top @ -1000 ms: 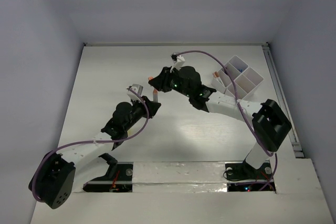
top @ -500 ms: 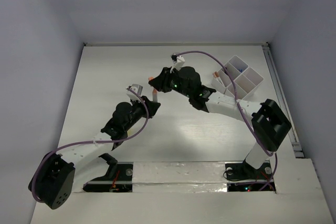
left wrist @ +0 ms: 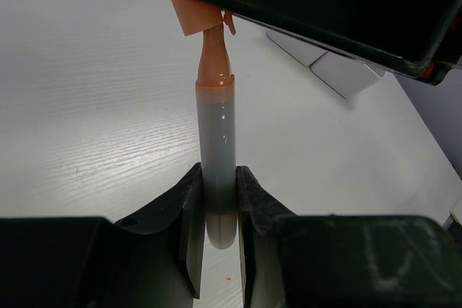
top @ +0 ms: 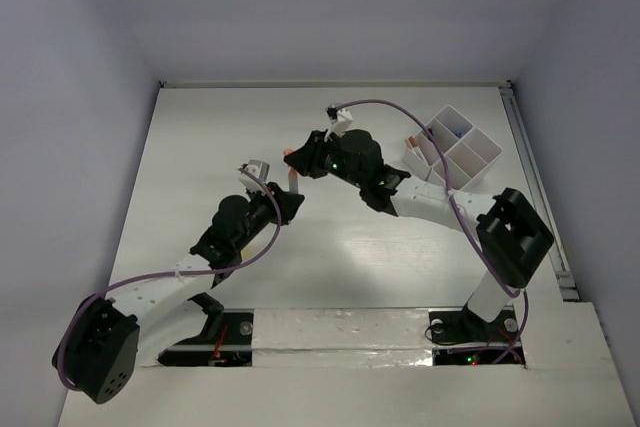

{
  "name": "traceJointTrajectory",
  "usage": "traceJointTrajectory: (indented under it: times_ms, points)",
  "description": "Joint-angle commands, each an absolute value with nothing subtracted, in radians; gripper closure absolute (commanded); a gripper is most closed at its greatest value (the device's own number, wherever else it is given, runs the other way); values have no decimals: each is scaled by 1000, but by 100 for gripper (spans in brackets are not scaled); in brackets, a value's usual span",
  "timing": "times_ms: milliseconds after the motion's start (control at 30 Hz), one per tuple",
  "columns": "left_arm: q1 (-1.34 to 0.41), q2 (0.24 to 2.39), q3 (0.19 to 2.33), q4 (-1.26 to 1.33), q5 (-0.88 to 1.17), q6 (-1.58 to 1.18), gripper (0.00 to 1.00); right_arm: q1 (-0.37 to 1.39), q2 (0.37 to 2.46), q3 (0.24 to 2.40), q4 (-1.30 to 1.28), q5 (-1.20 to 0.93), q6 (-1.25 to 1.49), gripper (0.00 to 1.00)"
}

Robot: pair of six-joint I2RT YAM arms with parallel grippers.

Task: Sort the stationery into containers
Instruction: Close the pen cap on the pen.

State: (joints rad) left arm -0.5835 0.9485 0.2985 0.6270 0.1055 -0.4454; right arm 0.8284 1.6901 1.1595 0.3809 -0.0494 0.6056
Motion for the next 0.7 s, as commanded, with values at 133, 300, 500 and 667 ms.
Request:
traceJointTrajectory:
  times_ms: [133, 300, 500, 667]
  points:
    - [-588, 913, 295, 663, 78, -445, 100, 859, 1675, 1086, 531, -37, 588, 100]
    - [-588, 902, 293, 672, 86, -462, 100, 900, 1672, 1025, 656, 3, 566, 100]
    - [-588, 867, 287, 670, 80, -479, 100, 954, 1675, 931, 830, 110, 545, 100]
    - [-588, 841, 278, 666, 61, -479, 100, 974, 1678, 893, 891, 127, 563, 100]
